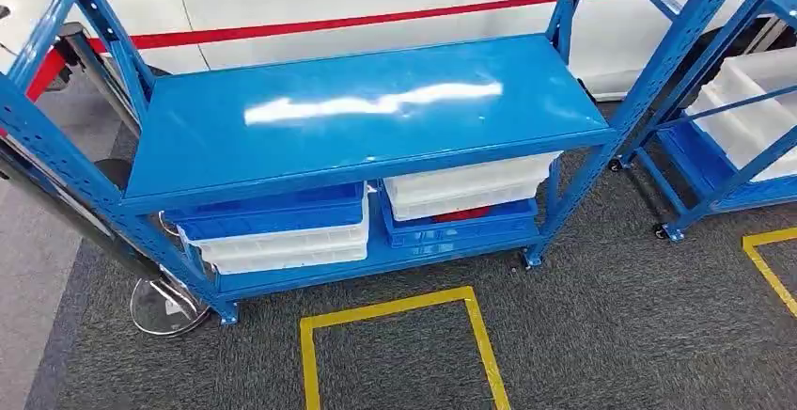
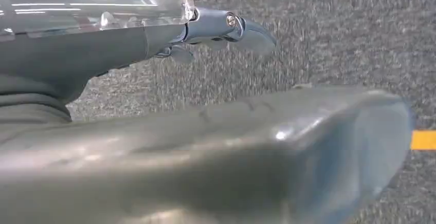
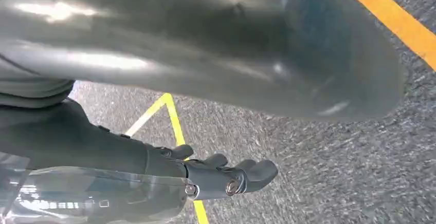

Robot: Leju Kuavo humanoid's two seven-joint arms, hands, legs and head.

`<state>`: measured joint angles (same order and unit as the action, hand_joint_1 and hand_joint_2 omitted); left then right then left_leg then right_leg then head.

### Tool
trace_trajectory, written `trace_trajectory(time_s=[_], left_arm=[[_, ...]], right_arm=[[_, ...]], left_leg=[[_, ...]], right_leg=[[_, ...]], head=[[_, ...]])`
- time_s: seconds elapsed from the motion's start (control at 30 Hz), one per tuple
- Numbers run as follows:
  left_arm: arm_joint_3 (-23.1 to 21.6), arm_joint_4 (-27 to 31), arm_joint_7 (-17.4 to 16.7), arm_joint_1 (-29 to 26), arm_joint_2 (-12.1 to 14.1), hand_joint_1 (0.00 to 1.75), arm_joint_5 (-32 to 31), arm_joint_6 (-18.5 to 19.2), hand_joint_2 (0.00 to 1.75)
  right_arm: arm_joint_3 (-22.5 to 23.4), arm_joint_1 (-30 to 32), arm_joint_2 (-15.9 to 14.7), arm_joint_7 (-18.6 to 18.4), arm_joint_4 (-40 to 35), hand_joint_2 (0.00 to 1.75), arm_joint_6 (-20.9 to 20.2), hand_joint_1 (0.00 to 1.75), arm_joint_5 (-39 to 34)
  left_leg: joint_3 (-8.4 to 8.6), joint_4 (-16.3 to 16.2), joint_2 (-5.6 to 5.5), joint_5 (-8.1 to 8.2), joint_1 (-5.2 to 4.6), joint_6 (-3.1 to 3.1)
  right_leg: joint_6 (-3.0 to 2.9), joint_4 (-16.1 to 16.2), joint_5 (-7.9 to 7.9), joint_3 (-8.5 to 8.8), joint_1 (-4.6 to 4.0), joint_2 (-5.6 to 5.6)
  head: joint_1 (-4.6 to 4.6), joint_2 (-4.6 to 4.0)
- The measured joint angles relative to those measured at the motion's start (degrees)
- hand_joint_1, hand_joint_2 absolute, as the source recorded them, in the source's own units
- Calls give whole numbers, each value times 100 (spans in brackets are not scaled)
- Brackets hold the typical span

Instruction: Take the parts from the cabinet and place them on the table.

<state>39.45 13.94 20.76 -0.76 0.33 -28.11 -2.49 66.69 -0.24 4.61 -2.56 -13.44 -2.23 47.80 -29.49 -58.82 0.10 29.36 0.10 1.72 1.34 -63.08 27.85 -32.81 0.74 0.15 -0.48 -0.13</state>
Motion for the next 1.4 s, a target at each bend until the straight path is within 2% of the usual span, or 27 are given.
trace_trajectory(time_s=[0.07,0.17,0.2,0.23,0.3,0.33,0.4,0.43,0.5,0.53,0.57,0.63,0.67,0.73,0.77,0.83,0.9,0.93,0.97,1.03,1.07,1.1,1.13,1.2,1.27,1.37,1.4], left_arm=[[11,2,-6,5,-7,0,-4,17,0],[24,9,-9,12,-7,0,-20,22,0],[24,13,-9,22,-7,0,-26,22,0],[24,26,-9,14,-9,0,-28,22,0],[33,31,-9,16,-7,0,-66,28,0],[35,31,-11,10,-7,0,-70,31,0],[39,31,-11,-14,-9,0,-85,37,0],[39,31,-13,-31,-9,0,-87,37,0],[39,31,-13,-48,-11,0,-90,37,0],[42,31,-13,-72,-9,0,-101,39,0],[48,31,-20,-81,-4,0,-123,44,0],[68,35,-17,-71,6,0,-142,48,0],[85,46,-13,-63,11,0,-168,55,0],[109,55,-7,-60,15,0,-190,57,0],[122,55,2,-59,15,0,-210,55,0],[133,55,35,-41,15,0,-241,35,0],[136,57,44,-33,15,0,-256,22,0],[138,57,44,-30,15,0,-280,11,0],[138,57,44,-36,11,0,-313,0,0],[138,55,44,-38,-4,0,-332,-13,0],[138,55,44,-42,-4,0,-345,-15,0],[138,57,44,-28,-4,0,-348,-15,0],[138,57,44,-1,-2,0,-348,-18,0],[138,59,48,8,-4,0,-348,-20,0],[138,59,57,9,-13,0,-376,-26,0],[138,59,65,25,-11,0,-433,-76,0],[140,59,72,21,-11,0,-437,-83,0]], right_arm=[[-2,-5,-9,2,-2,0,-4,0,15],[0,-2,-17,4,-2,0,-22,0,35],[0,-10,-15,2,-2,0,-31,0,37],[0,3,-15,2,-2,0,-44,0,39],[0,10,-15,4,-2,0,-50,0,52],[0,11,-15,4,-2,0,-52,0,55],[0,11,-20,4,-2,0,-61,0,66],[0,16,-20,4,-2,0,-68,0,70],[0,18,-20,4,-2,0,-72,0,74],[0,40,-20,4,0,0,-77,0,79],[2,38,-15,4,4,0,-85,0,83],[2,10,-17,7,7,0,-85,0,94],[2,7,-17,13,7,0,-87,0,98],[2,-22,-17,20,7,0,-87,0,103],[2,-38,-11,22,13,0,-90,0,103],[2,-41,-15,22,17,0,-87,0,103],[4,-30,-22,22,17,0,-79,0,105],[7,-27,-26,24,18,0,-79,0,105],[7,-27,-33,24,17,0,-79,0,105],[7,-18,-33,35,18,0,-81,0,111],[7,6,-33,37,22,0,-83,0,114],[9,-4,-35,37,22,0,-83,0,114],[9,-19,-37,39,20,0,-83,0,118],[9,-11,-39,46,22,0,-92,0,122],[11,-10,-37,57,22,0,-96,0,140],[15,-29,-39,72,20,0,-96,0,157],[20,-30,-39,76,20,0,-96,0,159]], left_leg=[[17,-13,12,68,-29,-64],[87,88,28,98,-18,-141],[136,104,39,139,-54,-183],[183,41,4,178,-16,-199],[-226,-724,4,441,7,-260],[-595,-1299,5,598,14,-282],[-1055,-1805,5,564,16,-294],[-1126,-1668,5,304,16,-288],[-948,-765,3,-494,13,-236],[-869,-391,-2,-736,-4,-173],[-842,-504,-11,-639,-72,-140],[-673,-248,-2,-395,-106,-72],[-624,-193,-2,-365,-95,-16],[-399,0,-4,-366,-43,15],[-288,93,-6,-341,-28,53],[-125,182,-5,-271,-18,84],[18,185,-19,-165,4,73],[108,185,-26,-99,13,53],[202,185,-29,-28,28,22],[372,183,-27,125,57,-45],[421,162,-27,182,49,-86],[418,135,-55,239,30,-125],[395,141,-47,282,22,-176],[489,150,-39,270,28,-228],[423,-92,-31,448,52,-288],[-305,-1334,-32,1042,55,-334],[-500,-1605,-31,1093,54,-332]], right_leg=[[-58,345,102,112,-62,-48],[-164,350,157,138,-70,-23],[-198,415,152,210,-19,-9],[-217,489,145,295,-6,-3],[-275,545,196,410,-1,-20],[-283,549,257,470,-1,-17],[-288,549,378,610,-3,9],[-282,552,457,709,-5,28],[-263,555,638,955,-14,54],[-250,559,737,1060,-11,56],[-199,569,788,1072,-31,64],[-110,630,845,1124,13,82],[-66,584,768,1168,9,76],[1,203,590,1023,33,60],[21,-183,538,790,21,41],[19,-924,896,187,28,37],[57,-1195,1240,-256,34,33],[69,-1095,1205,-352,48,27],[101,-855,1023,-371,60,18],[125,-17,139,-257,82,-13],[116,231,-313,-306,95,-49],[9,224,-131,-318,47,-57],[-47,207,-226,-321,44,-37],[-127,231,-189,-302,44,-17],[-206,285,-163,-202,61,-14],[-263,284,-121,-187,30,-13],[-276,284,-100,-174,13,-9]], head=[[13,2],[9,2],[2,2],[9,0],[-24,2],[-28,2],[-26,2],[-26,2],[-26,2],[-22,2],[0,0],[-11,2],[-11,2],[-13,2],[-7,2],[-13,2],[-9,2],[-9,2],[-9,2],[-7,2],[13,2],[9,2],[0,2],[4,2],[-4,2],[-20,2],[-22,2]])
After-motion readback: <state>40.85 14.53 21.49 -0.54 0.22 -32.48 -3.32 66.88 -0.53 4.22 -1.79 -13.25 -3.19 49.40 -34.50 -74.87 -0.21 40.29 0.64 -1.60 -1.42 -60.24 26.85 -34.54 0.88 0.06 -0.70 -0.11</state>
